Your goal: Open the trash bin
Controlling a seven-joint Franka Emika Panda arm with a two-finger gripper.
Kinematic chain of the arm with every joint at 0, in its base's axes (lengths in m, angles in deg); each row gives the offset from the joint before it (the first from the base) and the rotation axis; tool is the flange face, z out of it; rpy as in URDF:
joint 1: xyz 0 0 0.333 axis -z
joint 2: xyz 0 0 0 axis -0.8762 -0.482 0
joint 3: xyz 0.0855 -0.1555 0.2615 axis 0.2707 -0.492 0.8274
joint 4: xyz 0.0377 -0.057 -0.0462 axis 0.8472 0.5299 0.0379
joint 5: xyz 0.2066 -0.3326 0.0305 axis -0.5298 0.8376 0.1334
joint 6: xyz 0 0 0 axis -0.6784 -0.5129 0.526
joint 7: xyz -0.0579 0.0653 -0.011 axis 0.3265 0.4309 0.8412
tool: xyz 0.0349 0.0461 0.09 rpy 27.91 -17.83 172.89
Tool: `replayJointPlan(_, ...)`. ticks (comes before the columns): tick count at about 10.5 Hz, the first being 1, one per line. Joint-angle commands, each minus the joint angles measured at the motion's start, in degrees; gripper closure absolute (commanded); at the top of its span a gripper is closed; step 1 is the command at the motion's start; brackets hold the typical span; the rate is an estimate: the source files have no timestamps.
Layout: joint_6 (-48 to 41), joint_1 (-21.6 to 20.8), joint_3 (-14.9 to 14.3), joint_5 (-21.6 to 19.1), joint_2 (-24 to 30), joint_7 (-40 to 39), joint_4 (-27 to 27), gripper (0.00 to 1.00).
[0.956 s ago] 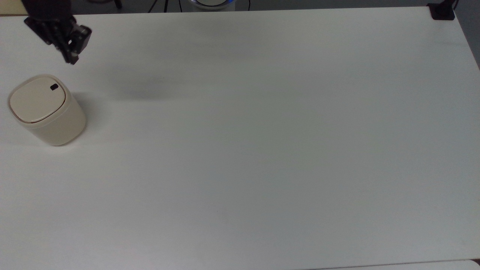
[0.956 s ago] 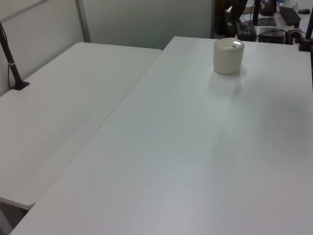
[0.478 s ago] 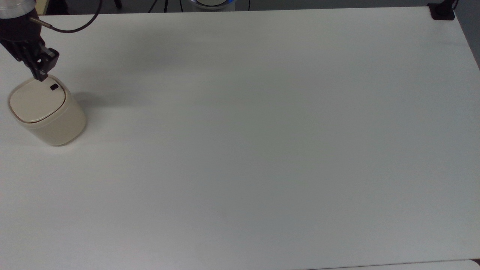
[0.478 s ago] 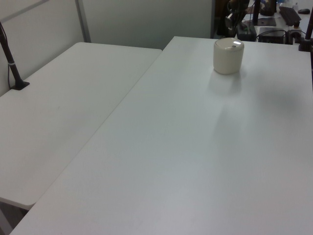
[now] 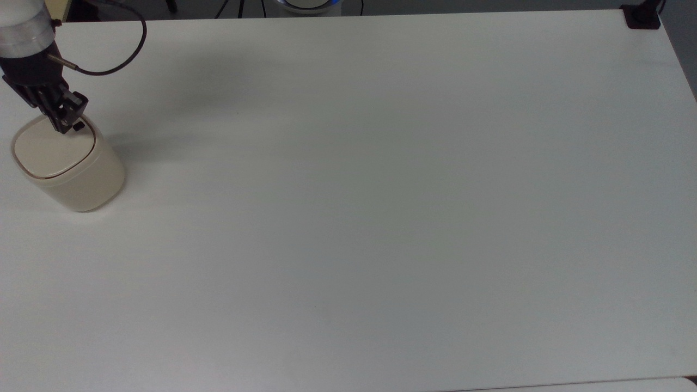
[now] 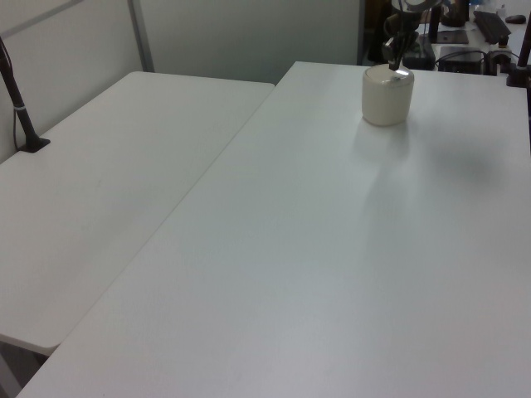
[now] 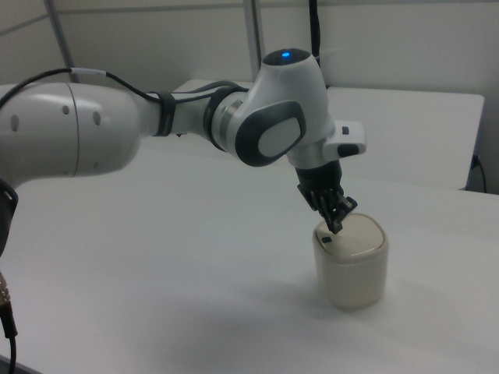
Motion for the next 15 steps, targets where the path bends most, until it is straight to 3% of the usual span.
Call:
replayJointPlan(1,2.1,0.1,-0.1,0.8,-2.0,0.4,-0.2,0.91)
replayJointPlan(6,1.8,0.2,-0.2,1.4,-2.3,0.4,0.4,0.91)
replayJointPlan(10,-8.1,-0.8,0.5,1.0,8.1,0.4,0.2,0.81)
replayJointPlan(12,-17.2,-4.5,0.9,0.7,13.0,0.2,0.1,0.75)
replayJointPlan(13,-21.4,-6.9,0.9,0.6,15.2,0.2,0.1,0.64)
replayJointPlan(14,-26.7,-10.8,0.9,0.5,17.1,0.3,0.0,0.19)
replayJointPlan(15,-30.2,-13.8,0.9,0.4,17.7,0.2,-0.4,0.04)
